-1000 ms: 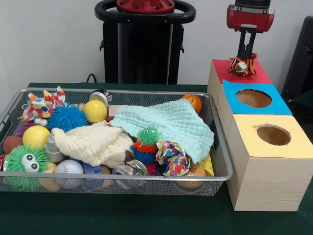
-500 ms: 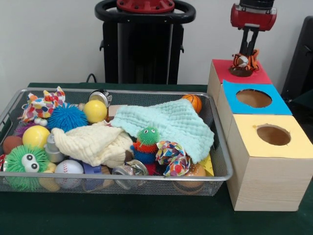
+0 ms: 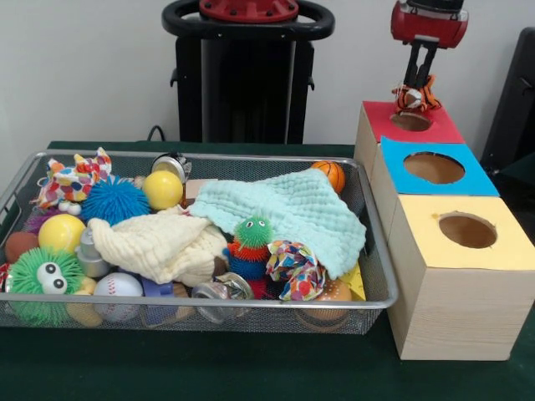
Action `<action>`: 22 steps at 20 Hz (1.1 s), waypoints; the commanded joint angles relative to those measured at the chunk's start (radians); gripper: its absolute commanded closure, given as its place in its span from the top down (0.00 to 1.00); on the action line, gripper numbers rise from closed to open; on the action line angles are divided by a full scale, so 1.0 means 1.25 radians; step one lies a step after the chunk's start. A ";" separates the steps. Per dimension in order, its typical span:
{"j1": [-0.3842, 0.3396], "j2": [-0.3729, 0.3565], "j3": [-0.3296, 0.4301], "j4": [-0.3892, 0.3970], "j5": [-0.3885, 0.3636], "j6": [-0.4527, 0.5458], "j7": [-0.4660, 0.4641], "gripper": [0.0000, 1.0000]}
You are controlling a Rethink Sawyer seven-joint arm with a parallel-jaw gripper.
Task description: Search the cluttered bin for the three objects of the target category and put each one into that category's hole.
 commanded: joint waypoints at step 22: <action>-0.122 0.001 0.062 -0.029 0.003 -0.188 0.169 0.00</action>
